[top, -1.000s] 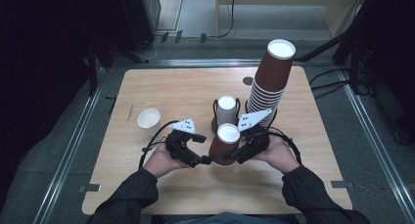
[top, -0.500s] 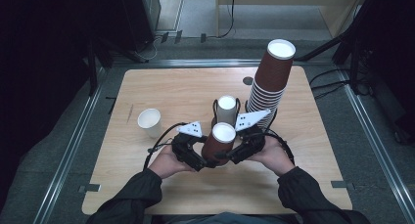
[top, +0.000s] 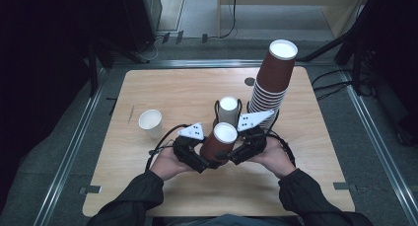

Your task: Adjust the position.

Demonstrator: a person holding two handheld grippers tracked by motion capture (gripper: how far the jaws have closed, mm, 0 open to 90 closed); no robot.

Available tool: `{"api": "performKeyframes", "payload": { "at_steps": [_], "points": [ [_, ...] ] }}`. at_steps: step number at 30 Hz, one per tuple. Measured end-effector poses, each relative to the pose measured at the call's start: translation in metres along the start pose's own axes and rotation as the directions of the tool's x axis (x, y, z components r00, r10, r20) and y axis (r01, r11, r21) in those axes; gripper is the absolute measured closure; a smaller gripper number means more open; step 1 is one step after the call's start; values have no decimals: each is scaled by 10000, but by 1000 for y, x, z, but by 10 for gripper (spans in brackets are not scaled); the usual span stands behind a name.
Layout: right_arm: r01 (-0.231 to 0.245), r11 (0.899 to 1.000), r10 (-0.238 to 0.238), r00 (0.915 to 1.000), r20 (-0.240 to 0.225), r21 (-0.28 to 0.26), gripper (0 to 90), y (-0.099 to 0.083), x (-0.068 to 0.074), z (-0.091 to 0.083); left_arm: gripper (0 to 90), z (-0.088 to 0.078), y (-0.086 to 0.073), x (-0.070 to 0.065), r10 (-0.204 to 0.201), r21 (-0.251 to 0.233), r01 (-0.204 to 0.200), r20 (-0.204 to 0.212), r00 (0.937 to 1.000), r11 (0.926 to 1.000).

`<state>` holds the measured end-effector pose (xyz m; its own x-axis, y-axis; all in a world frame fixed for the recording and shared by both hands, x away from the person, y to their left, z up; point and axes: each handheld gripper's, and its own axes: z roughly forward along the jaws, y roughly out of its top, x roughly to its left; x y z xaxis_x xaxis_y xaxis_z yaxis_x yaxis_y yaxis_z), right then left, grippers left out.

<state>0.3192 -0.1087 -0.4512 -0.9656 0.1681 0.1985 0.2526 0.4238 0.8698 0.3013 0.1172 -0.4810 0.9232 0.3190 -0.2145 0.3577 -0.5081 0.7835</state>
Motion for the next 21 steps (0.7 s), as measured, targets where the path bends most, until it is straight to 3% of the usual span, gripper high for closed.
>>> {"api": "performKeyframes", "payload": {
  "at_steps": [9,12,15,21],
  "points": [
    [-68,9997,72,9998,-158,226,162,1,0,-2,109,-3,0,1,-31,195,26,216,9998,9998],
    [-287,9994,290,9995,-120,183,142,2,0,-7,113,-8,0,3,-165,142,160,352,9992,9998],
    [-406,9991,407,9991,-98,89,142,2,-2,-11,118,-14,2,4,-9,300,3,181,9998,9995],
    [-171,9972,153,9996,241,729,143,-4,0,-20,119,-26,6,5,377,912,-353,-246,9990,9952]
  ]
}}
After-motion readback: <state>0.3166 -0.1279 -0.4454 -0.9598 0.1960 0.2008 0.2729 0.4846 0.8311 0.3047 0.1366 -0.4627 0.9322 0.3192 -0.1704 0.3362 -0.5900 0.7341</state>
